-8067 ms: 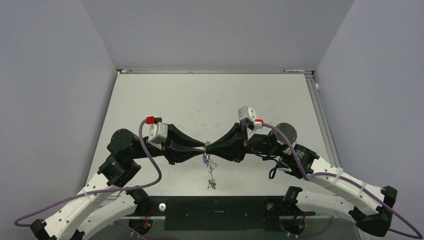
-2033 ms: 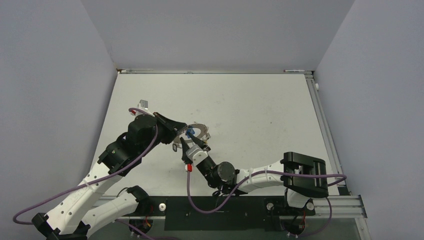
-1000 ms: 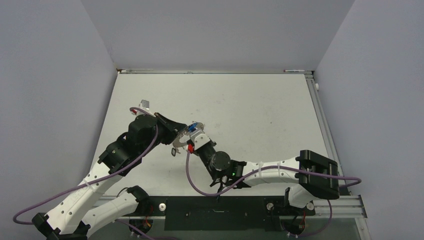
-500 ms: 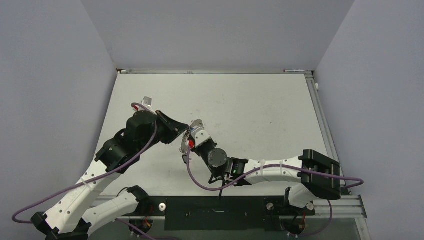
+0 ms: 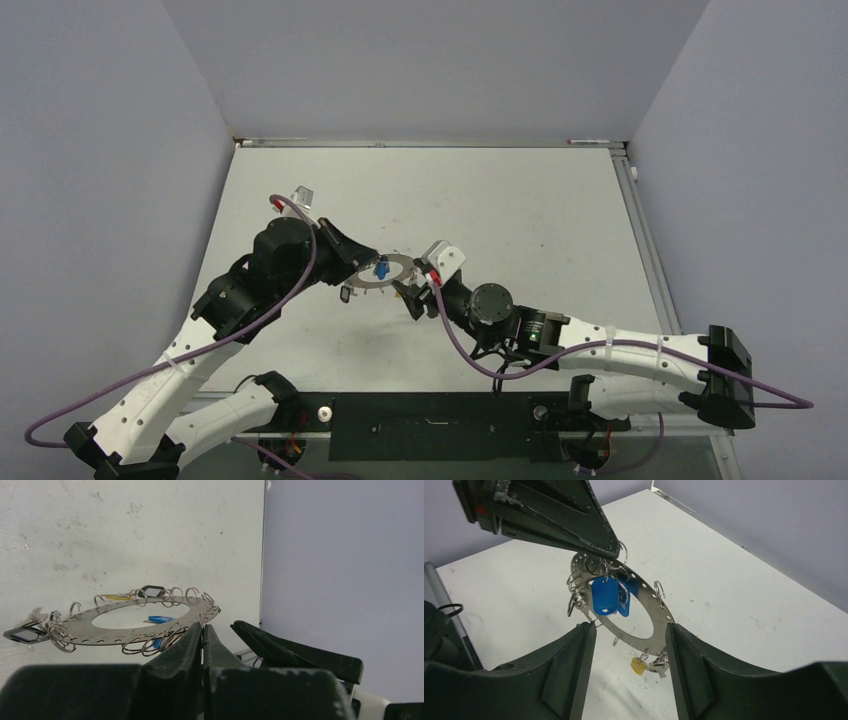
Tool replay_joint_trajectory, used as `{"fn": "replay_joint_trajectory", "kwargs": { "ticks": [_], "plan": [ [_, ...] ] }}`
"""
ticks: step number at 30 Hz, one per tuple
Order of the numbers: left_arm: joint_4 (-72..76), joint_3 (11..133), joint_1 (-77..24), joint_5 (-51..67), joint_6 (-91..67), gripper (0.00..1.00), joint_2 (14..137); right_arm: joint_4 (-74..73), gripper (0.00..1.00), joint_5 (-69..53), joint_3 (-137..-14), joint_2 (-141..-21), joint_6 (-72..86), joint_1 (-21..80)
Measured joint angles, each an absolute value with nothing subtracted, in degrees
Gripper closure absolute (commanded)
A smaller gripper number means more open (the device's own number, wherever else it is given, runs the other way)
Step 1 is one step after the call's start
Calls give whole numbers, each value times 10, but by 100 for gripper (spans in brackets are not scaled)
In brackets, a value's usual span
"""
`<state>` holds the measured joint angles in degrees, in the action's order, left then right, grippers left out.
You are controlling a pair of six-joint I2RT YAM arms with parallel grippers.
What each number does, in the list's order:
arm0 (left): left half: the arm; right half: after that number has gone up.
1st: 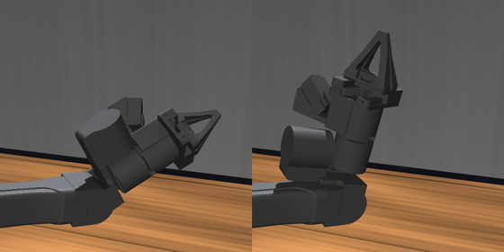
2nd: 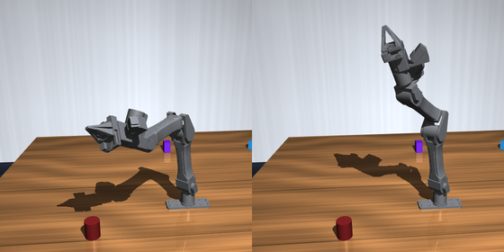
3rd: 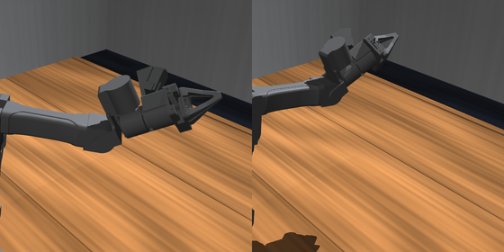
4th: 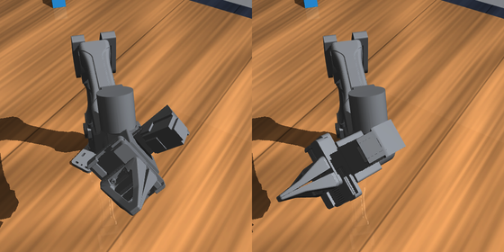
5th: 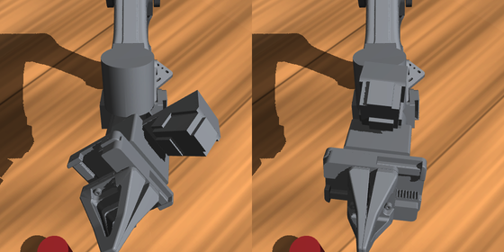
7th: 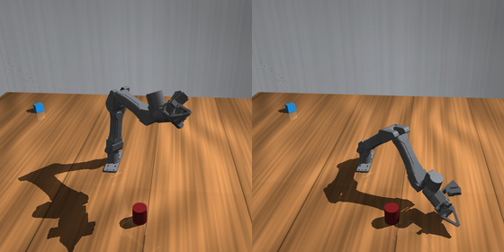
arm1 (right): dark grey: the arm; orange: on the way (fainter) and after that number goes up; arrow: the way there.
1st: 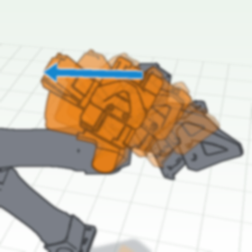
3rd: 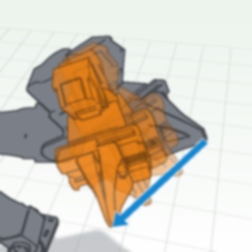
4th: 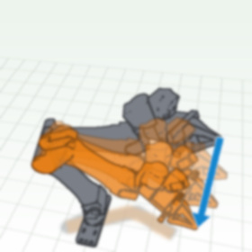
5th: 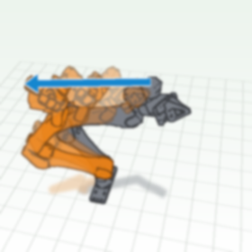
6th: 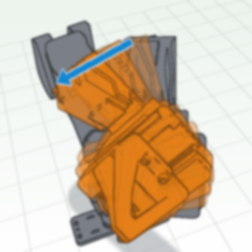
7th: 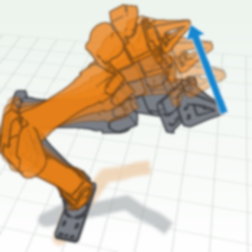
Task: Put the keys on the keyring
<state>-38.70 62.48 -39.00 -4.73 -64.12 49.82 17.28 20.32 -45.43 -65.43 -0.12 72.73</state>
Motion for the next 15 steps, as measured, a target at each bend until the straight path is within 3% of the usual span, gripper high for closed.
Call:
{"fn": "replay_joint_trajectory", "kwargs": {
  "ticks": [8, 15],
  "plan": [
    [-346, 625, -378, 61, -482, 100, 502, 61, 42, 47, -465, -602, 9, 697],
    [-341, 642, -374, 175, -348, 100, 504, -53, 42, -112, -548, -578, -10, 651]
  ]
}}
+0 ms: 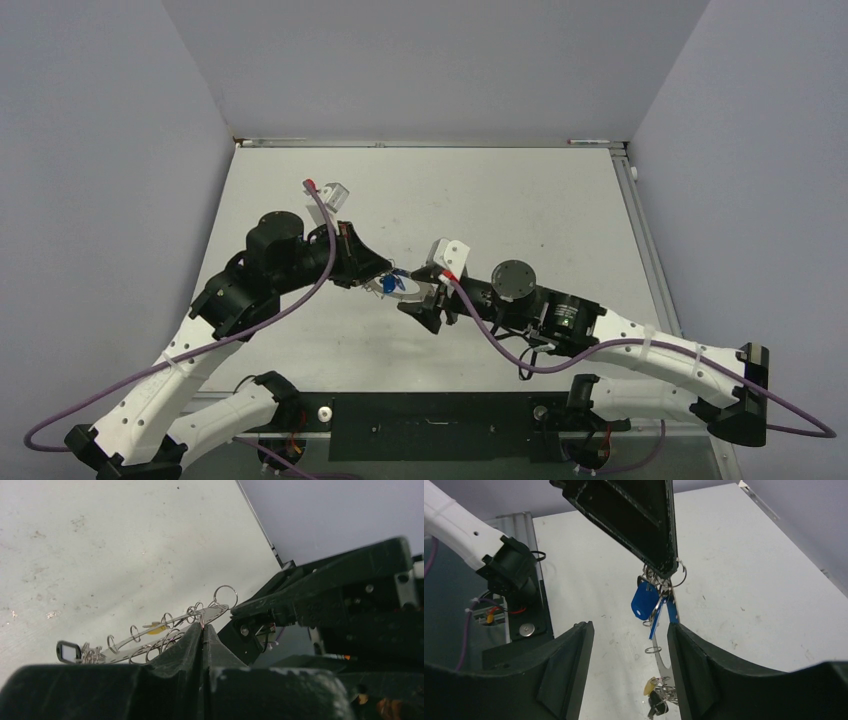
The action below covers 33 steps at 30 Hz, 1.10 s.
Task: Put the keys on the keyring
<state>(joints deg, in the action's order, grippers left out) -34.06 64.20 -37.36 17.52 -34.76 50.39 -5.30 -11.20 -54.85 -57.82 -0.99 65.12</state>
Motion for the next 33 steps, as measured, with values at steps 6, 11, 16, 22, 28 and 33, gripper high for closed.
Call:
{"fn": "replay_joint_trajectory", "kwargs": {
  "ticks": [6, 11, 16, 22, 28, 33],
  "plan": [
    [-376, 699, -374, 237, -244, 100, 512, -120, 48, -236, -618, -572, -29, 569],
    [-394, 728, -375, 263, -177, 100, 513, -155, 52, -327, -629, -585, -40, 508],
    [-406, 729, -379, 279, -139, 100, 513, -167, 53, -413, -637, -604, -40, 472],
    [-410, 729, -390, 290, -109, 100, 512, -154, 56, -497, -660, -626, -34, 460],
    [-410, 729, -398, 293, -96, 100, 509, -119, 61, -540, -662, -642, -13, 460],
    [-411, 729, -406, 295, -91, 100, 509, -76, 63, -551, -659, -650, 15, 460]
  ]
}}
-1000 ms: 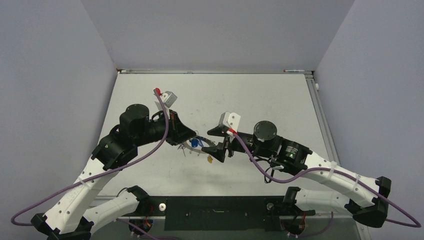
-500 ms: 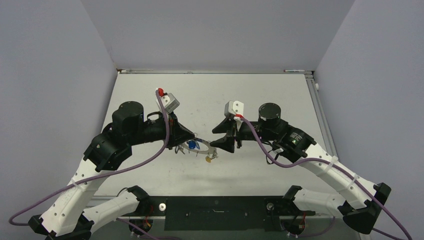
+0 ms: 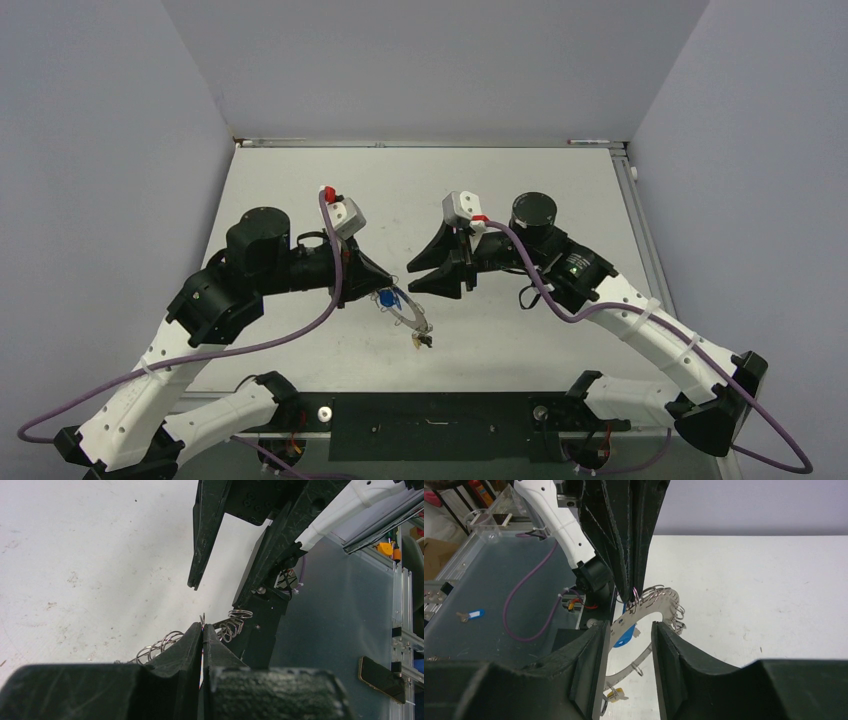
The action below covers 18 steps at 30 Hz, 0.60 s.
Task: Put the keys on the keyring
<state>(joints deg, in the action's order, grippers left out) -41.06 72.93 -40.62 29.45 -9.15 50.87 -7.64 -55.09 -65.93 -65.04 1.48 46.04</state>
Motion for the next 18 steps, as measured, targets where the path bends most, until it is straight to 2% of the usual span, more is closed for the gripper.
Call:
{"fn": "replay_joint_trajectory", "kwargs": {
  "ticks": [18],
  "plan": [
    [-410, 729, -413, 306, -87, 100, 510, -3, 76, -563, -655, -676, 54, 461]
  ]
}}
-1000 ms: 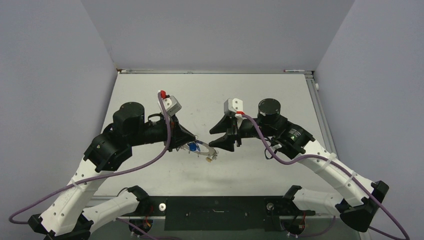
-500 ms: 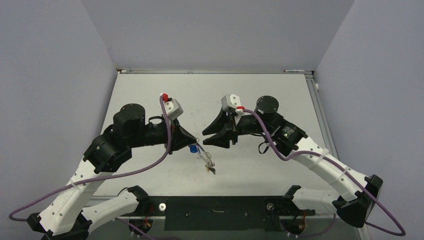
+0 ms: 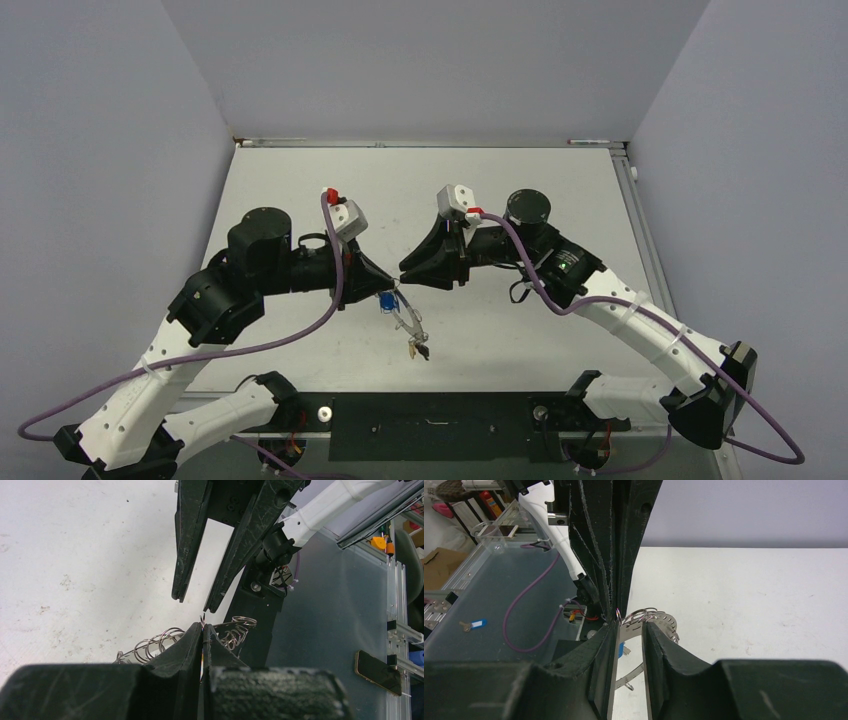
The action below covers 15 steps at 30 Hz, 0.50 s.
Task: Put the keys on the keyring
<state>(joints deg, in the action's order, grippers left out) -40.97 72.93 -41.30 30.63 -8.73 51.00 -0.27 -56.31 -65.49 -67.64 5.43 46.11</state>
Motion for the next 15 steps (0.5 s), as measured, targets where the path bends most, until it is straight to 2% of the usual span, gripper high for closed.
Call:
{"fn": "replay_joint_trajectory", "kwargs": {
  "ticks": [15],
  "plan": [
    [-413, 729, -415, 309, -87, 100, 515, 8, 76, -575, -651, -690, 61, 466]
  ]
}}
